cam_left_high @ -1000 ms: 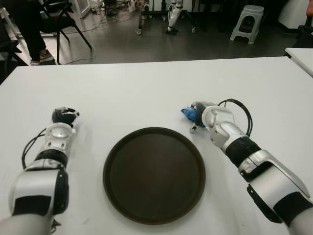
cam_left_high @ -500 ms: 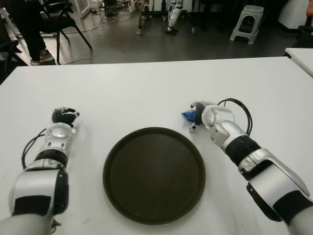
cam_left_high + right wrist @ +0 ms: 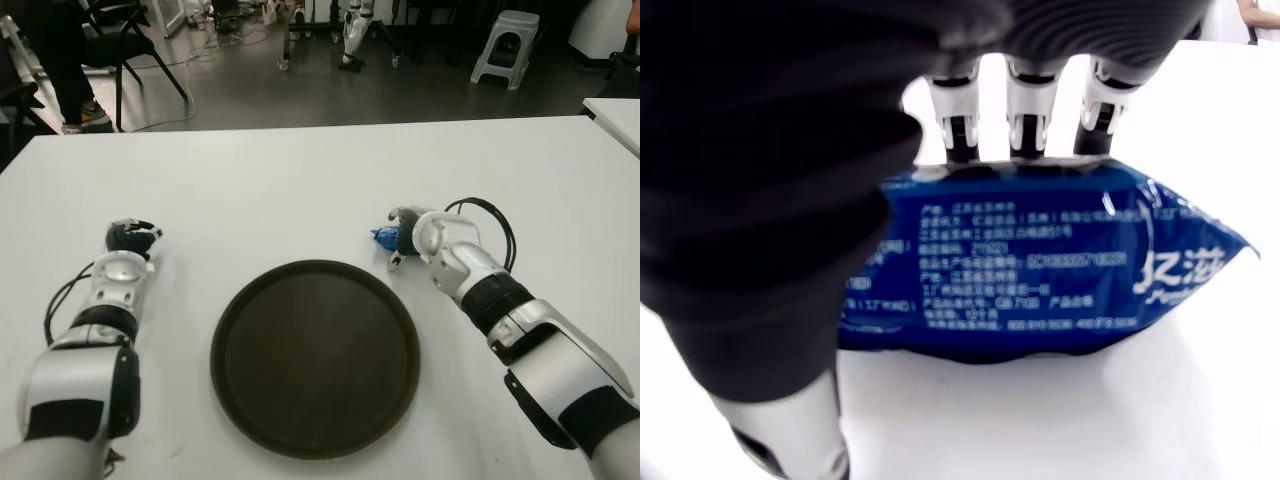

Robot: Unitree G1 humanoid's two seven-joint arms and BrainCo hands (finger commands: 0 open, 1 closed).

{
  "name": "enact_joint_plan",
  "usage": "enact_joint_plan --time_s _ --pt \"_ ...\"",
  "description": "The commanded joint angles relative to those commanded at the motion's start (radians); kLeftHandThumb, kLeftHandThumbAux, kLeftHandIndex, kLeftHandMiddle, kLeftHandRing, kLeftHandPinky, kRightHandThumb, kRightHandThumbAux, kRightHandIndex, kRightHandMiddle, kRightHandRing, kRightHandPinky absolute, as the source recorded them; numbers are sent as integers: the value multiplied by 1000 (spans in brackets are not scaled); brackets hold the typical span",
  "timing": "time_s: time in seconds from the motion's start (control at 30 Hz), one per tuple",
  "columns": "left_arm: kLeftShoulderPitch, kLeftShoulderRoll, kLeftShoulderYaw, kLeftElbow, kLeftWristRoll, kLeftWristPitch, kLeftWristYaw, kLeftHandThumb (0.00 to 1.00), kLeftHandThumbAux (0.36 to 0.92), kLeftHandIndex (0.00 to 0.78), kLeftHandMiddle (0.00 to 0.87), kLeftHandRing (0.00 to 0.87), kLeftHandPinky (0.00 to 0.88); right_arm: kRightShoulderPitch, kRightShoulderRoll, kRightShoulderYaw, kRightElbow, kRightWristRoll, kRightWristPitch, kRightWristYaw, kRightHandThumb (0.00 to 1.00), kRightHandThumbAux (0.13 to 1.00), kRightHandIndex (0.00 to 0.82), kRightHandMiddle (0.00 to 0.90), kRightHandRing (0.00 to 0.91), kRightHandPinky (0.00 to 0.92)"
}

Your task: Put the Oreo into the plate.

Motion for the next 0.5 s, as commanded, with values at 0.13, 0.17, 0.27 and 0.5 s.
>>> enact_joint_plan --time_s 0.13,0.17,0.27,0.5 --pt "1 2 -1 0 3 0 0 676 723 399 190 198 174 1 2 -3 7 1 -8 -9 0 844 99 145 156 114" --pt "1 1 -2 0 4 0 1 676 723 399 188 195 169 1 2 -3 8 1 -11 -10 0 844 99 147 158 115" --pt "2 -1 -1 -2 4 -5 4 676 724 398 183 188 156 6 0 -9 14 5 -22 -21 0 837 106 161 168 121" --pt "1 0 -1 -2 3 -1 6 674 724 398 182 184 145 5 0 -19 25 9 -38 -28 0 838 118 161 165 123"
